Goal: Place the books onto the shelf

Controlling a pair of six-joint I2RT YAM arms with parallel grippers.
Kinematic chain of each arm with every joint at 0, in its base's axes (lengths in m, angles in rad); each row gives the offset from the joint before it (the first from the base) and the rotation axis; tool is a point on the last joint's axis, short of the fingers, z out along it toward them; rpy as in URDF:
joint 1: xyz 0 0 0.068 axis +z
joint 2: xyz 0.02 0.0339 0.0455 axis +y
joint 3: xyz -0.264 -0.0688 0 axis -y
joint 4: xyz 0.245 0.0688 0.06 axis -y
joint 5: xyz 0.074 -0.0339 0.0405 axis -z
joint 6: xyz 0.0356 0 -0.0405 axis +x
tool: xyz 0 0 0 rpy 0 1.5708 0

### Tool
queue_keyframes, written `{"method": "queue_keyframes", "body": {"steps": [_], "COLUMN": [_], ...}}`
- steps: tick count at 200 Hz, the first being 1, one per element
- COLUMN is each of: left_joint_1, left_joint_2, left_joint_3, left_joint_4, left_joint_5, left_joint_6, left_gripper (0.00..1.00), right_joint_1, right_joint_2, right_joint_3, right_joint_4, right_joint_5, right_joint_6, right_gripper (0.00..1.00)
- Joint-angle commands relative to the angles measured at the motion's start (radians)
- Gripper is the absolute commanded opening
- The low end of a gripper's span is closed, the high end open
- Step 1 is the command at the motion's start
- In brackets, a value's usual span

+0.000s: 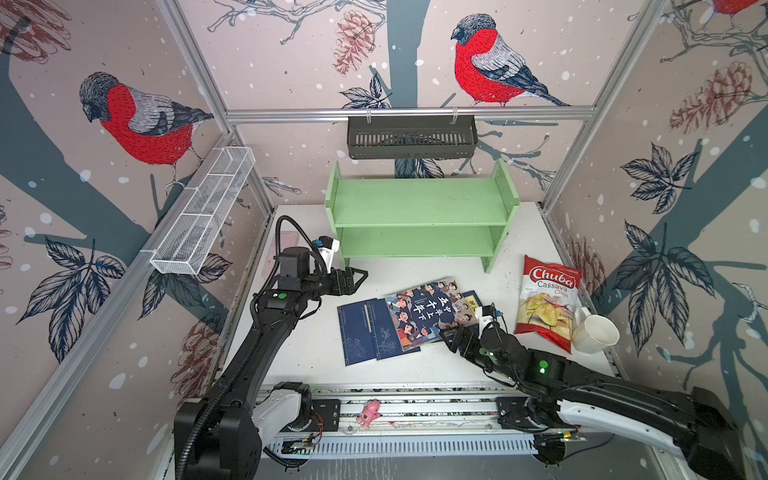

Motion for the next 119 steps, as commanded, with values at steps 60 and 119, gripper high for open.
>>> {"method": "queue_keyframes", "body": {"steps": [60,119], "left_joint_1": [-0.162,-0.19], "left_joint_2": [0.054,0.127], "left_joint_3": [-0.002,-0.035], "left_joint_4": [0.125,0.169], "left_joint_5": [-0.036,-0.016], "left_joint_6": [0.018,0.026], "left_gripper": [0.89,0.86], "right_joint_1": [0.0,-0.002], "right_joint_2": [0.002,-0.06], "right_joint_3": [-0.08,-0.161], "right_joint_4": [0.215,0.313], "right_joint_5": [0.041,0.078], "right_joint_6": [0.153,0.142], "right_gripper": [0.9,0.9]}}
